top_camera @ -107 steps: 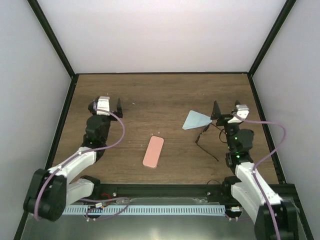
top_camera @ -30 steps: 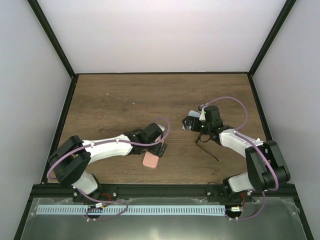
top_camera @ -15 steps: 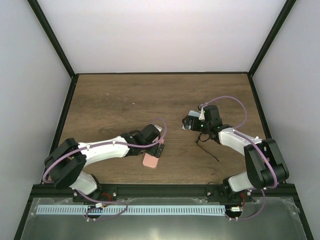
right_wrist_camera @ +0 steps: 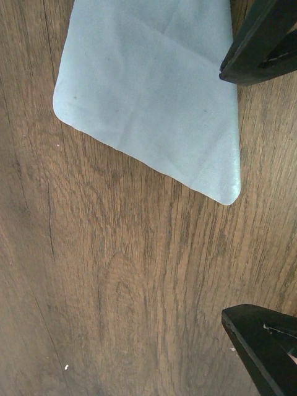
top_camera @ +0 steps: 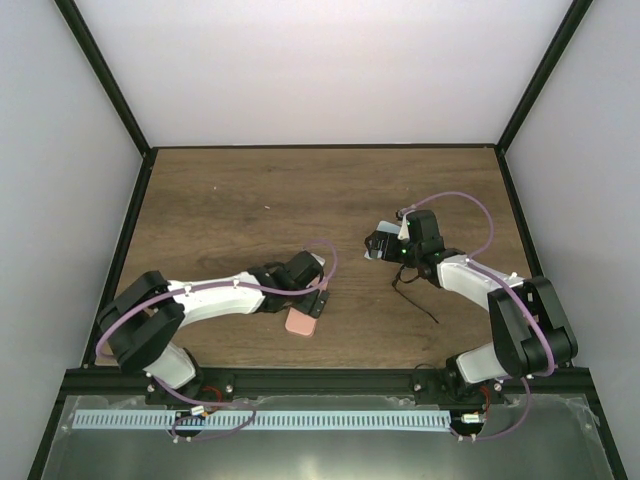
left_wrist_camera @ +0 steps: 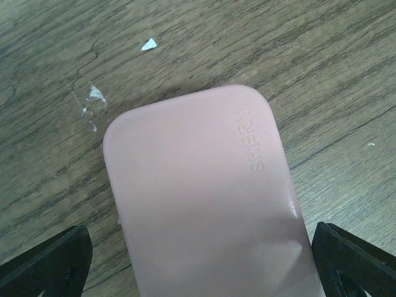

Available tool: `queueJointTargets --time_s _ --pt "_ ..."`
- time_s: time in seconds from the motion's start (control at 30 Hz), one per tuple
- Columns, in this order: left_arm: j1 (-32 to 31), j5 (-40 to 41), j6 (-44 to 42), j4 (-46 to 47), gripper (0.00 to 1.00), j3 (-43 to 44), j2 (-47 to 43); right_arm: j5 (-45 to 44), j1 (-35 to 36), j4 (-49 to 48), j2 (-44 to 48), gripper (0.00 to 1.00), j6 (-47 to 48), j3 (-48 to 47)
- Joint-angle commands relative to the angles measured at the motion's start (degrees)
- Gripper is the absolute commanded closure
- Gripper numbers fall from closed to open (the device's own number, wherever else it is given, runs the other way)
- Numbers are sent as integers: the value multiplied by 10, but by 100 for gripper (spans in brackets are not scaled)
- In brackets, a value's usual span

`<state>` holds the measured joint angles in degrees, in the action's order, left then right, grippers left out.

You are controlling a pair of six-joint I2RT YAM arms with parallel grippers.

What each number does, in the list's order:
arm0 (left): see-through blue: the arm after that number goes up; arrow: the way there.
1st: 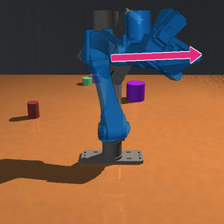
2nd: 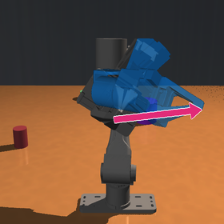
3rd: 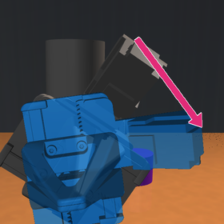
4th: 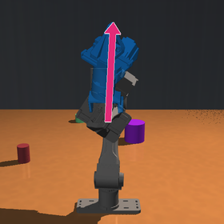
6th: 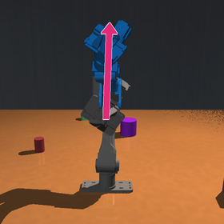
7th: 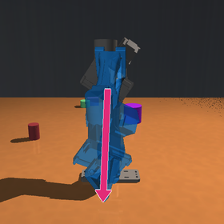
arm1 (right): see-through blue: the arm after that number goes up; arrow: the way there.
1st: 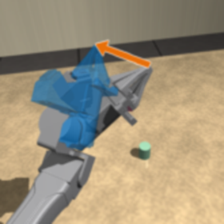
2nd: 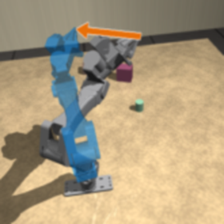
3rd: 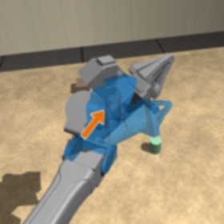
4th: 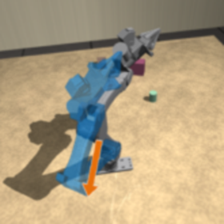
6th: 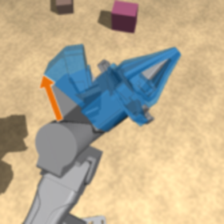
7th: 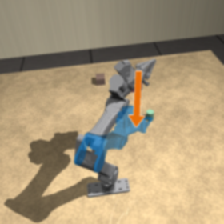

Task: Organize the sunglasses
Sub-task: Pick up the sunglasses case from the center of the board.

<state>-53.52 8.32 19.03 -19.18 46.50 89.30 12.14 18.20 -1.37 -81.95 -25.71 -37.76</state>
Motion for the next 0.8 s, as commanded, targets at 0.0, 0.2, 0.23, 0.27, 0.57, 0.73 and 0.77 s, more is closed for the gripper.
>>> queueJointTargets --time_s 0.0,0.2,0.23,0.27,0.57,0.73,0.77 --pt "-1 1 -8 -4 2 10 15 -5 1 19 -7 0 3 -21" --pt "-1 -10 -10 0 3 7 7 -4 1 19 -9 0 3 -22" --pt "-2 -7 -10 -1 4 8 8 -4 1 19 -10 0 3 -22" --pt "-2 -6 -10 -1 7 9 8 -4 1 19 -10 0 2 -22" --pt "-1 -38 -15 9 28 8 16 -1 2 21 -10 0 2 -23" --pt "-2 -40 -14 19 34 1 -4 3 1 19 -10 0 1 -22" --pt "-1 -43 -14 21 34 -1 -7 3 2 19 -11 0 1 -22"
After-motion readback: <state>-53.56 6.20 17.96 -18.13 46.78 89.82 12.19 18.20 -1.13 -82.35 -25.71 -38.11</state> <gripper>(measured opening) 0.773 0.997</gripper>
